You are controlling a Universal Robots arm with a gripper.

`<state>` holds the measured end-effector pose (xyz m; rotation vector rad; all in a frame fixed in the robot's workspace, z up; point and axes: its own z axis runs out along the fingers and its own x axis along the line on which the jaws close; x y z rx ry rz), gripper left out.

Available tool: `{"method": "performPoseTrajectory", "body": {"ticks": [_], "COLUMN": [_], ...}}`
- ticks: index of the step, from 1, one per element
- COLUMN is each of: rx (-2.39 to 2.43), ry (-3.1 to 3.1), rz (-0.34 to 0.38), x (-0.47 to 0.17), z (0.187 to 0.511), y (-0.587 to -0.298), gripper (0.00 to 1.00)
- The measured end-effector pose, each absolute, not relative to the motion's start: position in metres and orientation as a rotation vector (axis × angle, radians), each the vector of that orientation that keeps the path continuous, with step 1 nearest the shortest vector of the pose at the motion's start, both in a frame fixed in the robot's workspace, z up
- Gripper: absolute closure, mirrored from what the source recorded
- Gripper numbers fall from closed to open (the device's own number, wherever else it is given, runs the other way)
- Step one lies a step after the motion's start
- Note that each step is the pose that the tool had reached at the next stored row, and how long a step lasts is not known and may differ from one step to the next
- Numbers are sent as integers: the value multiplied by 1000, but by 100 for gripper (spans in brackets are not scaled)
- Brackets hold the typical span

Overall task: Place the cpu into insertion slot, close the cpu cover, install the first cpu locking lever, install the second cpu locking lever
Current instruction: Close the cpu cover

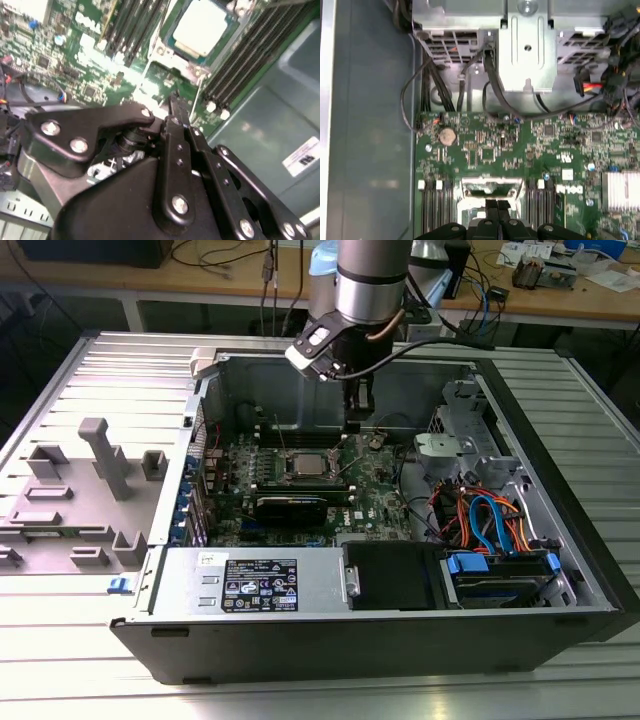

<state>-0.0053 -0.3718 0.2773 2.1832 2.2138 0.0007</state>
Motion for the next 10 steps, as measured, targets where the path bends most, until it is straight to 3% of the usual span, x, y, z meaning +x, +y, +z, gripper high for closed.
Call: {"method": "performPoseTrajectory", "body": {"ticks": [10], "rx": [2170], "ry": [2230], "rz": [-1], "x": [32], "z": [266], "y": [-371], "gripper": [89]}}
